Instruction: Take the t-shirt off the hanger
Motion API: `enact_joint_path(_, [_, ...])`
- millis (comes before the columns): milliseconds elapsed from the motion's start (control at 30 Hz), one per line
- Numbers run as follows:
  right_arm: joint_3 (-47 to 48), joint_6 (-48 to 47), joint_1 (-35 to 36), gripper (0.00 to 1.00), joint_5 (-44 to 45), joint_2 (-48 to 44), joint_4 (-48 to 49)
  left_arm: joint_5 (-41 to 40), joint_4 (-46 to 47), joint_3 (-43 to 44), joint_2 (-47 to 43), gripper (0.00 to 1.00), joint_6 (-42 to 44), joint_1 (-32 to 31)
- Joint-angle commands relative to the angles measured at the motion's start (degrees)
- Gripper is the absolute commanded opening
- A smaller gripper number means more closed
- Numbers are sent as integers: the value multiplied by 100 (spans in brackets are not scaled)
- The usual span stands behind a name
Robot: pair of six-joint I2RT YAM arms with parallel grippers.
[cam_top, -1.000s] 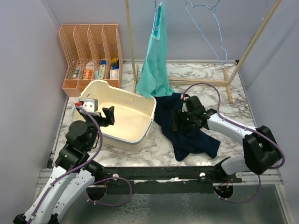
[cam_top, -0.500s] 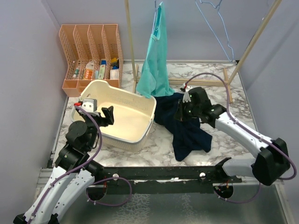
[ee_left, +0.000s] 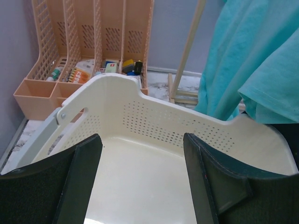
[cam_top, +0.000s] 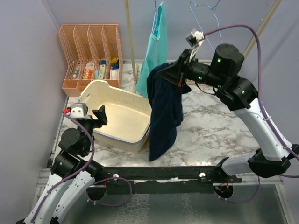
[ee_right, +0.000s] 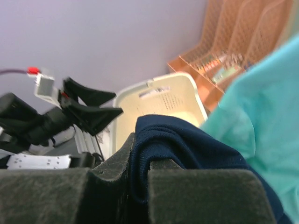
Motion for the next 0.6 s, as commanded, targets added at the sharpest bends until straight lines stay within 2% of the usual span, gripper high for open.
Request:
enact_joint_path(0, [1573, 65, 34, 1, -886, 745, 365, -473, 42, -90, -251, 73, -57, 9])
enact_joint_path(100, [3055, 220, 34, 1, -937, 1449, 209, -428, 47, -100, -265, 73, -43, 10])
enact_joint_path(167, [3716, 295, 34, 1, -953, 1819, 211, -304, 47, -87, -224, 73, -28, 10])
enact_joint_path(367, [4628, 516, 34, 1, -652, 2377, 1264, -159, 71, -82, -143, 73, -1, 10])
enact_joint_path(567, [4686, 866, 32, 1, -341, 2423, 2576, -213, 77, -87, -173, 73, 4, 17])
